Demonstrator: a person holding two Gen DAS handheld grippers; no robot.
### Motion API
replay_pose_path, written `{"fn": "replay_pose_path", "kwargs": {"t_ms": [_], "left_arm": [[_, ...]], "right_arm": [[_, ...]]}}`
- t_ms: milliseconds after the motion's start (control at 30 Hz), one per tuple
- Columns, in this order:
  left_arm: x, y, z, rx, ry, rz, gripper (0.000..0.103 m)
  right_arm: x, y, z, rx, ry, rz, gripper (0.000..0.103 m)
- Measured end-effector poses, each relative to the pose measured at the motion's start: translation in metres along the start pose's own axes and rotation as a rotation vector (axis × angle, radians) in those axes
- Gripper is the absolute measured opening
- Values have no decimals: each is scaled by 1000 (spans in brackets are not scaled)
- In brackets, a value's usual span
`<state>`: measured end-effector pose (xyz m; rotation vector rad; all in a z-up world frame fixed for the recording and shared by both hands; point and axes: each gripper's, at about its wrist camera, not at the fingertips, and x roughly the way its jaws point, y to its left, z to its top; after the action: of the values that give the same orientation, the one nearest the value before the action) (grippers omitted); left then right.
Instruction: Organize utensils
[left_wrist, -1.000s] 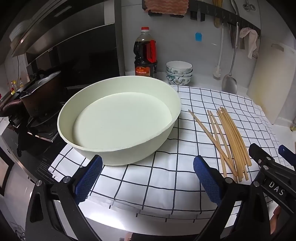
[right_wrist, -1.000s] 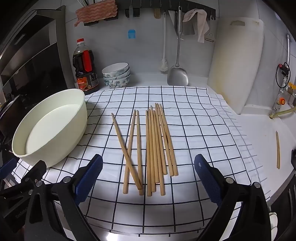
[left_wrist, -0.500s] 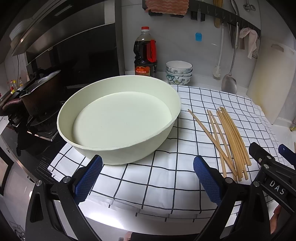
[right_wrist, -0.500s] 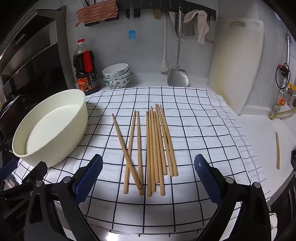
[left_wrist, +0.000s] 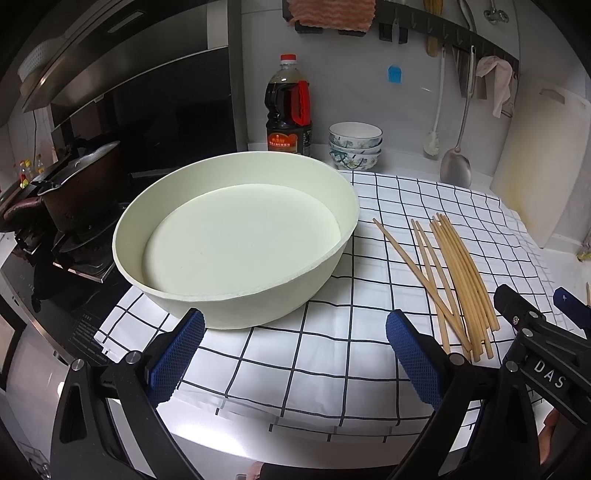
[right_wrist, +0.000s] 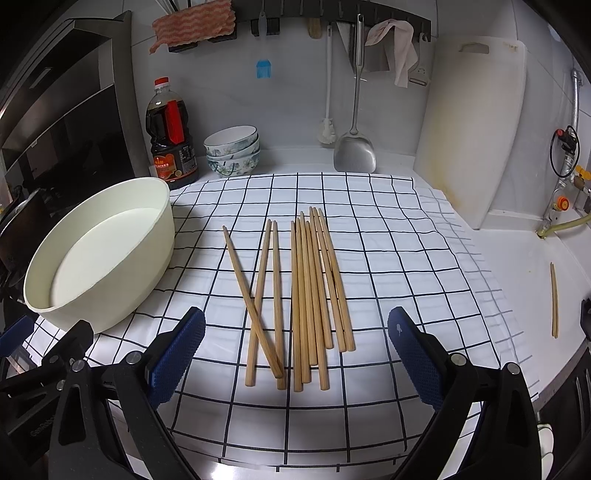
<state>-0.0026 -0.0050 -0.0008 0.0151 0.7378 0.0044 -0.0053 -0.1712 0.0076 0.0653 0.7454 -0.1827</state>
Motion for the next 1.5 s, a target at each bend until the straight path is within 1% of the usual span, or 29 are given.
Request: {"fn": "replay_pose_path", "kwargs": {"t_ms": [1500], "left_arm": [[0, -2, 1, 0, -1, -5, 97]], "right_arm": [[-1, 3, 0, -8, -4, 0, 95]]}}
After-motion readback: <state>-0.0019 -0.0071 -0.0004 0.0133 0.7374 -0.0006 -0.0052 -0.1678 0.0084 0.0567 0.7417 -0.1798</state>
